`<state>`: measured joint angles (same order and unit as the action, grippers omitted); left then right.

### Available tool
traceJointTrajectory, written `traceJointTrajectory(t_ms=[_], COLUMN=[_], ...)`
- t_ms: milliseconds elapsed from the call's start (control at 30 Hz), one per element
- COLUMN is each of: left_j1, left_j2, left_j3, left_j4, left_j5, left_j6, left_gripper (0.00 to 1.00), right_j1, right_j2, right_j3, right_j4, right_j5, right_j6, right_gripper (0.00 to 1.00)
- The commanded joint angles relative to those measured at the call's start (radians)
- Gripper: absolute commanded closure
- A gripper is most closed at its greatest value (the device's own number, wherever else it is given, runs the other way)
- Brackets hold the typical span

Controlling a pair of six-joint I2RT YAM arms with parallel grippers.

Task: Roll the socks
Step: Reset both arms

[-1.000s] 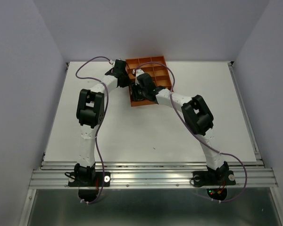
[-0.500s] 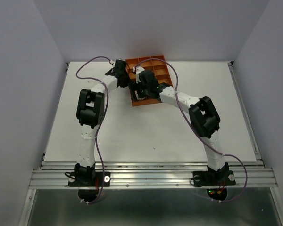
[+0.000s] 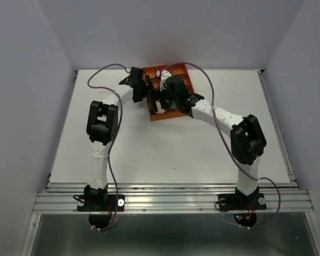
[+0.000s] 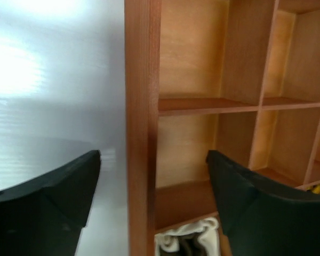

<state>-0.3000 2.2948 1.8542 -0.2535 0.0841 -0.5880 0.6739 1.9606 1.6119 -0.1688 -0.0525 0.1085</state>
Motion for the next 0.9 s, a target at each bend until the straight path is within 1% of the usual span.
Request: traceJointTrajectory(t_ms=[0, 100, 133, 200, 233, 300, 367, 400, 433, 467, 500, 567, 600, 633, 733, 867], left_j1=[-0.002, -0.004, -0.002, -0.004, -0.002, -0.004, -0.004, -0.005, -0.007, -0.007, -0.007, -0.007, -0.005, -0.007, -0.004, 0.001], left_j2=[-0.121, -0.149, -0.175, -0.225, -0.247, -0.296, -0.397, -0.437, -0.531, -0.588, -0.700, -0.815, -0.866, -0.965, -1.114, -1.210], left_j3=[0.085, 0.103, 0.114, 0.120, 0.116, 0.088, 0.039, 0.004, -0.088, -0.146, -0.268, -0.396, -0.514, -0.565, -0.712, -0.754], left_j4=[-0.035, -0.052, -0.061, -0.072, -0.075, -0.088, -0.089, -0.081, -0.070, -0.058, -0.026, 0.012, 0.045, 0.062, 0.086, 0.074], left_j5=[0.006, -0.003, -0.010, -0.023, -0.032, -0.044, -0.066, -0.073, -0.127, -0.145, -0.167, -0.228, -0.247, -0.266, -0.300, -0.322], left_j6=[0.036, 0.059, 0.060, 0.077, 0.079, 0.094, 0.103, 0.105, 0.105, 0.105, 0.097, 0.082, 0.073, 0.056, 0.024, 0.013], left_gripper=[0.01, 0.01, 0.01, 0.01, 0.01, 0.01, 0.01, 0.01, 0.01, 0.01, 0.01, 0.01, 0.01, 0.01, 0.01, 0.01], right_j1=[0.003, 0.003, 0.003, 0.003, 0.003, 0.003, 0.003, 0.003, 0.003, 0.003, 0.003, 0.003, 0.003, 0.003, 0.003, 0.003], right_j2=[-0.115, -0.179, -0.231, -0.287, -0.342, -0.397, -0.478, -0.508, -0.537, -0.566, -0.621, -0.676, -0.730, -0.758, -0.843, -0.911], right_j3=[-0.062, -0.122, -0.176, -0.228, -0.277, -0.325, -0.375, -0.429, -0.458, -0.487, -0.536, -0.585, -0.631, -0.653, -0.710, -0.745], right_j4=[0.077, 0.109, 0.121, 0.156, 0.158, 0.158, 0.157, 0.149, 0.144, 0.141, 0.126, 0.117, 0.111, 0.107, 0.075, 0.034], right_j5=[0.019, 0.078, 0.098, 0.181, 0.248, 0.314, 0.396, 0.419, 0.437, 0.453, 0.480, 0.531, 0.534, 0.543, 0.583, 0.583], right_j6=[0.034, 0.069, 0.079, 0.115, 0.126, 0.167, 0.192, 0.218, 0.230, 0.238, 0.253, 0.283, 0.292, 0.302, 0.319, 0.333], right_gripper=[0.00, 0.00, 0.00, 0.00, 0.00, 0.00, 0.00, 0.00, 0.00, 0.00, 0.00, 0.00, 0.00, 0.00, 0.00, 0.00])
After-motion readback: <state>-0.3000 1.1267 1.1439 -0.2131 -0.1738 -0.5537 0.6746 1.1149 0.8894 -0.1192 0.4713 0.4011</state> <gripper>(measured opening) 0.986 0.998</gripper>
